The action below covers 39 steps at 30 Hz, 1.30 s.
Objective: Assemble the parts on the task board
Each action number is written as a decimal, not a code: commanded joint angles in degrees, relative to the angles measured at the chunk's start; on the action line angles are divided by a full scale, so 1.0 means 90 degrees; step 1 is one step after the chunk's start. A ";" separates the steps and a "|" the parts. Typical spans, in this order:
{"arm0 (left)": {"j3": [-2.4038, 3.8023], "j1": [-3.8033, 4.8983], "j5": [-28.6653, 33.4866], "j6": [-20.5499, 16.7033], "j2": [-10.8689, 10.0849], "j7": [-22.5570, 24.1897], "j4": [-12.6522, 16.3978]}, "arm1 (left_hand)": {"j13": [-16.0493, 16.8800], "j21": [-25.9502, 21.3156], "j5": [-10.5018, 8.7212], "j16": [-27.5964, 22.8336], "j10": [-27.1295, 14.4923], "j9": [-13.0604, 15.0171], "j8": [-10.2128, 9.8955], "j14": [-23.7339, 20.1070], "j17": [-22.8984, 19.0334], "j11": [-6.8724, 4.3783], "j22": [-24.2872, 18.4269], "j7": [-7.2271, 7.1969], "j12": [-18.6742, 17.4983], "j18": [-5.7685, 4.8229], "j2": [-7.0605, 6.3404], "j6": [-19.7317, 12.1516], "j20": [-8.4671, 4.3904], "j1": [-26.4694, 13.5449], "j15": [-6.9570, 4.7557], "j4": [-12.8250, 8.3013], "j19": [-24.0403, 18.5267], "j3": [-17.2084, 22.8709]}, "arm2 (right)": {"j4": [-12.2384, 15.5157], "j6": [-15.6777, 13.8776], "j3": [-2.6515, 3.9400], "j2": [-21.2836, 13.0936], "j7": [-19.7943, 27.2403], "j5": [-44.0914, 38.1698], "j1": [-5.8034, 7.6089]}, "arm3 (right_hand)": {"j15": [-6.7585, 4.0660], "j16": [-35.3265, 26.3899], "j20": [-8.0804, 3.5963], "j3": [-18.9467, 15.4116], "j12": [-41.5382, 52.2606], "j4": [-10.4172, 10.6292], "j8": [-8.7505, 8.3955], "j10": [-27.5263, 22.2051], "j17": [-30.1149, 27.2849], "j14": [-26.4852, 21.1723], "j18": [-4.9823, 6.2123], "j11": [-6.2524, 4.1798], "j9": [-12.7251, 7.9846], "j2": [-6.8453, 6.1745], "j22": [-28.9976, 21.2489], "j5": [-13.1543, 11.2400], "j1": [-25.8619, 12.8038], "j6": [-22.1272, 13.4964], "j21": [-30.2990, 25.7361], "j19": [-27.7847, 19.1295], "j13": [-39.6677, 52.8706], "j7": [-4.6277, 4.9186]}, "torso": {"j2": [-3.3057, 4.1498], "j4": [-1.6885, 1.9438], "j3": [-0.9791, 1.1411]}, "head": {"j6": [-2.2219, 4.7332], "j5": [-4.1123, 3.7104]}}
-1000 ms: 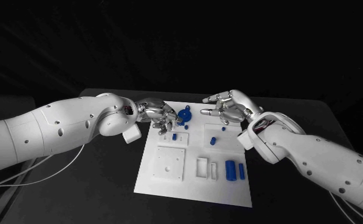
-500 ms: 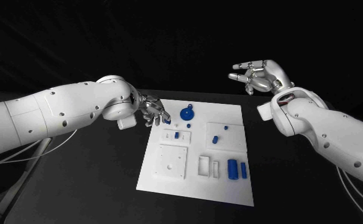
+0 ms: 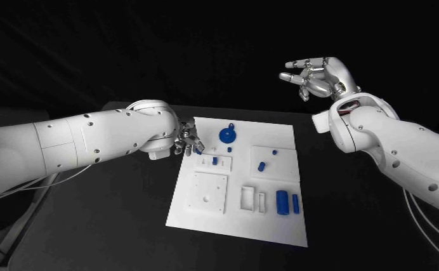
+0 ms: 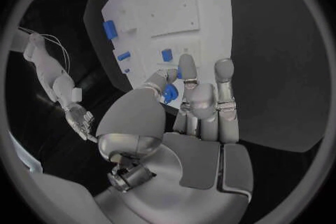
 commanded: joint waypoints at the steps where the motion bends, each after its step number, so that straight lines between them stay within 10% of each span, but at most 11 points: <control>1: -0.0033 -0.0065 -0.0583 -0.0556 0.0069 -0.0226 0.0032 | 0.0010 0.0037 0.0060 -0.0042 0.0048 0.0015 -0.0017 0.0061 0.0015 -0.0001 0.0118 -0.0307 -0.0025 0.0039 -0.0016 0.0364 0.0008 -0.0059 0.0003 -0.0896 0.0037 0.0853 | 0.0014 -0.0088 0.0010 0.0023 -0.0026 0.0053 0.0006 | 0.0000 0.0030 0.0010 0.0029 0.0026 -0.0024 -0.0029 0.0022 0.0003 0.0001 0.0071 -0.0029 -0.0006 0.0060 0.0229 -0.0021 -0.0010 0.0060 0.0042 0.0313 -0.0014 0.0009 | 0.0000 0.0004 -0.0006 | -0.0029 0.0011; 39: -0.0102 -0.0453 -0.0944 -0.1003 0.0185 -0.0044 0.0121 | 0.0016 0.0020 0.0015 -0.0107 0.0089 0.0031 -0.0092 0.0094 0.0041 0.0002 0.0114 -0.0307 -0.0099 0.0055 -0.0012 0.0387 0.0020 -0.0059 0.0008 -0.0874 0.0052 0.0835 | -0.0042 0.0022 0.0015 0.0096 -0.0071 0.0059 0.0009 | -0.0005 0.0050 0.0005 0.0094 0.0057 -0.0051 -0.0029 0.0043 0.0019 0.0013 0.0066 -0.0036 -0.0006 0.0070 0.0234 0.0046 -0.0048 0.0090 0.0087 0.0314 -0.0009 0.0002 | -0.0003 0.0001 -0.0003 | -0.0161 -0.0023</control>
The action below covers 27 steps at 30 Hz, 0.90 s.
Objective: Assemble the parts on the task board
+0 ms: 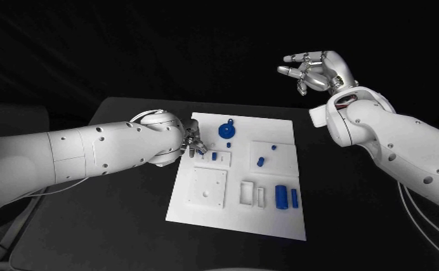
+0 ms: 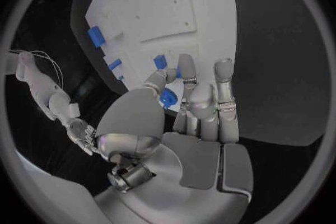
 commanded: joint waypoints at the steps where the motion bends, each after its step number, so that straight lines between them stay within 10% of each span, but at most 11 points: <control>1: 0.0001 -0.0017 -0.0066 -0.0080 0.0000 0.0090 0.0026 | 0.0006 -0.0004 -0.0008 -0.0035 0.0045 0.0002 -0.0018 0.0039 0.0000 0.0001 0.0111 -0.0263 -0.0044 0.0053 0.0054 0.0296 -0.0004 0.0006 0.0017 -0.0808 0.0028 0.0770 | -0.0007 0.0074 0.0004 0.0003 0.0011 0.0007 0.0001 | -0.0006 0.0027 0.0004 0.0050 0.0036 -0.0001 -0.0030 0.0019 0.0015 0.0016 0.0076 -0.0012 -0.0008 0.0045 0.0233 0.0033 -0.0031 0.0048 0.0029 0.0314 -0.0004 0.0014 | 0.0001 0.0001 0.0001 | -0.0012 0.0004; 27: 0.0002 -0.0134 -0.0158 -0.0084 0.0001 0.0320 0.0018 | 0.0015 -0.0026 -0.0045 -0.0073 0.0046 0.0014 -0.0006 0.0039 -0.0024 0.0009 0.0108 -0.0262 -0.0055 0.0063 0.0059 0.0276 0.0005 0.0007 0.0022 -0.0795 0.0036 0.0753 | -0.0120 0.0121 0.0004 0.0061 -0.0025 -0.0018 0.0001 | -0.0007 0.0022 0.0004 0.0066 0.0038 -0.0008 -0.0029 0.0018 0.0013 0.0015 0.0076 -0.0014 -0.0007 0.0045 0.0229 0.0028 -0.0037 0.0060 0.0029 0.0313 -0.0005 0.0011 | 0.0000 -0.0001 0.0005 | -0.0018 0.0064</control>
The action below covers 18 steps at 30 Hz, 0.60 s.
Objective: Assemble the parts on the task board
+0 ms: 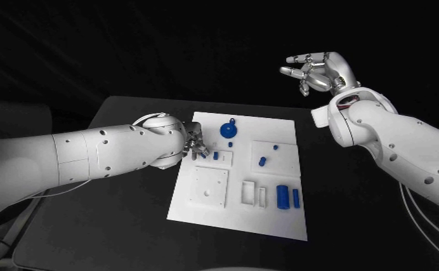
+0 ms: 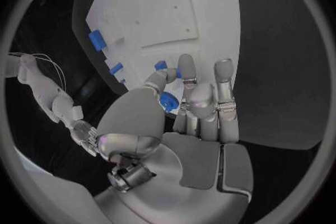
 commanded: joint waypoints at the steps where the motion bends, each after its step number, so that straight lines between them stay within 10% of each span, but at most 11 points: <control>1: 0.0001 -0.0008 -0.0078 -0.0013 0.0010 0.0148 0.0022 | 0.0007 -0.0026 0.0028 -0.0023 0.0035 -0.0010 -0.0004 0.0031 -0.0006 -0.0004 0.0110 -0.0248 -0.0029 0.0063 0.0050 0.0262 0.0005 -0.0002 0.0011 -0.0781 0.0037 0.0755 | -0.0006 0.0094 0.0004 0.0005 0.0014 -0.0018 0.0001 | -0.0007 0.0024 0.0004 0.0030 0.0038 -0.0009 -0.0029 0.0018 0.0004 0.0015 0.0107 -0.0015 -0.0007 0.0045 0.0229 0.0028 -0.0037 0.0041 0.0029 0.0313 0.0000 -0.0007 | -0.0001 0.0000 0.0001 | -0.0002 0.0005; 18: 0.0001 -0.0011 -0.0220 0.0199 -0.0005 0.0162 0.0047 | 0.0011 -0.0045 0.0009 -0.0040 0.0026 -0.0021 -0.0005 0.0030 -0.0015 0.0000 0.0113 -0.0243 -0.0036 0.0066 0.0050 0.0252 0.0012 0.0031 0.0017 -0.0764 0.0039 0.0744 | -0.0029 0.0119 0.0003 0.0004 0.0015 -0.0019 0.0001 | -0.0008 0.0036 0.0002 0.0035 0.0052 -0.0011 -0.0030 0.0029 0.0016 0.0023 0.0105 -0.0017 -0.0007 0.0048 0.0235 0.0029 -0.0041 0.0047 0.0053 0.0314 0.0008 -0.0009 | -0.0001 -0.0001 0.0002 | -0.0028 -0.0003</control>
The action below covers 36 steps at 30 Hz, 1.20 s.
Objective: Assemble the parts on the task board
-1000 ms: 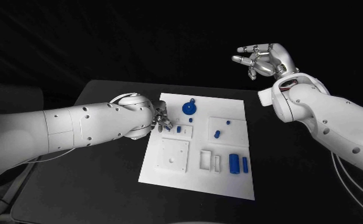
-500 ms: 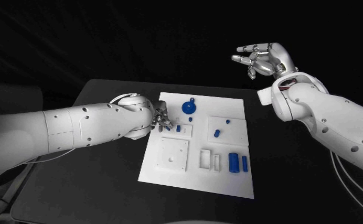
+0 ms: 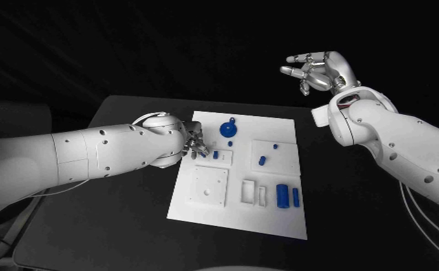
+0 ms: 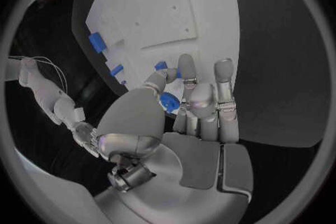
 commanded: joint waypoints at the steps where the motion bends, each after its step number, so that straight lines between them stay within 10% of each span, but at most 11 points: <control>1: 0.0000 -0.0007 -0.0092 0.0159 0.0003 0.0098 0.0034 | 0.0006 -0.0021 0.0008 -0.0039 0.0016 -0.0004 0.0018 0.0031 -0.0003 -0.0011 0.0114 -0.0242 -0.0036 0.0066 0.0042 0.0252 0.0012 0.0025 0.0016 -0.0757 0.0039 0.0738 | -0.0001 0.0098 0.0003 0.0002 0.0024 -0.0018 0.0000 | -0.0008 0.0037 0.0002 0.0035 0.0022 -0.0011 -0.0030 0.0029 0.0006 0.0023 0.0106 -0.0017 -0.0008 0.0048 0.0235 0.0029 -0.0041 0.0047 0.0018 0.0314 0.0008 -0.0009 | 0.0000 0.0002 0.0000 | -0.0011 -0.0003; 36: 0.0000 -0.0012 -0.0070 0.0194 0.0022 0.0060 0.0023 | 0.0005 -0.0052 -0.0117 -0.0032 0.0055 0.0001 0.0047 0.0042 0.0030 -0.0011 0.0106 -0.0267 -0.0043 0.0060 0.0023 0.0272 0.0020 0.0001 0.0018 -0.0683 0.0057 0.0682 | -0.0022 0.0127 0.0003 0.0004 0.0019 -0.0018 -0.0001 | -0.0011 0.0034 -0.0001 0.0036 0.0021 -0.0015 -0.0030 0.0033 0.0008 0.0028 0.0104 -0.0019 -0.0008 0.0057 0.0230 0.0055 -0.0042 0.0052 0.0029 0.0314 0.0007 -0.0010 | 0.0003 -0.0004 0.0006 | -0.0027 -0.0013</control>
